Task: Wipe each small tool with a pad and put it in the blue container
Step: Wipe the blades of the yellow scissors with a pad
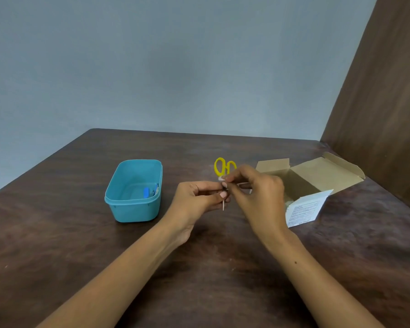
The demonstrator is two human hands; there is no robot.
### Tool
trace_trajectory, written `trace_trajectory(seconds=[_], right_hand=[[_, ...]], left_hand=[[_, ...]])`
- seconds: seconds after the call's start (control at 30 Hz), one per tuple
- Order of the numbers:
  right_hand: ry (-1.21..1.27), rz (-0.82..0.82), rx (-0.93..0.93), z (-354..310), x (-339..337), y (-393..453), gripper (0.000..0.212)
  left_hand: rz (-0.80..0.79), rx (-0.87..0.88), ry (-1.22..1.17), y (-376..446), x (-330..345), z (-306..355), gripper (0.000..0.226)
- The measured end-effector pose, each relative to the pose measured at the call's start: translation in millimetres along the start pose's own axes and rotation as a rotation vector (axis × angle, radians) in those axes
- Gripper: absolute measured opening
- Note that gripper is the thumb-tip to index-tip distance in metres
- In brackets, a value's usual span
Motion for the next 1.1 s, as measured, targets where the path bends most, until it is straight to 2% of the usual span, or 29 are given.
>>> trace_trajectory(seconds=[0.13,0.23,0.43,0.53,0.67,0.83,0.87,0.93,1.03,1.1], right_hand=[[-0.022,-0.139,-0.055,1.4,8.4,1.1,0.015],[-0.006,-0.186,-0.054,4.1,10.0,3.5,0.018],[0.015,-0.044,-0.08,1.9,1.9,0.9,0.013],[-0.038,-0.059,-0.123,0.9,3.9,0.0,0.015],[0.01,-0.098,-0.131,-3.7,6.8,-0.9,0.015],[0.112,-0.206,0.045,3.6,8.7,4.1,0.016],[0.16,-0.192,0.099,4.8,6.1,5.2,0.016],[0.225,-0.056,0.16,5.8,-6.0,8.6,0.014],[0.186,0.192,0.118,7.3,-26.3,12.0,0.01],[0.103,0.214,0.069,8.4,-27.4,12.7,0.012]], left_hand=[[0.003,0.032,0.083,-1.7,-4.8,3.5,0.021],[0.007,0.05,0.127,-1.0,-6.4,4.6,0.019],[-0.034,0.132,0.222,-1.2,-3.2,10.6,0.02],[-0.026,0.179,0.257,-0.7,-4.4,15.8,0.018],[-0.009,0.253,0.258,1.4,-10.0,24.2,0.022],[-0.04,0.171,0.258,2.4,-11.2,17.3,0.017],[-0.039,0.136,0.253,3.3,-11.0,14.1,0.016],[-0.019,0.063,0.231,3.8,-10.6,9.0,0.016],[-0.027,0.012,0.244,2.4,-10.2,7.1,0.014],[-0.06,0.008,0.243,1.6,-9.2,7.8,0.013]])
Point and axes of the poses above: each hand's wrist, its own y-axis towards the middle knuckle, its own x-axis out of the palm, z = x × y, the point moved 5 cm from there along y, towards the middle knuckle, and after that the axes turned 10 degrees about x, right-handed, at the moved point
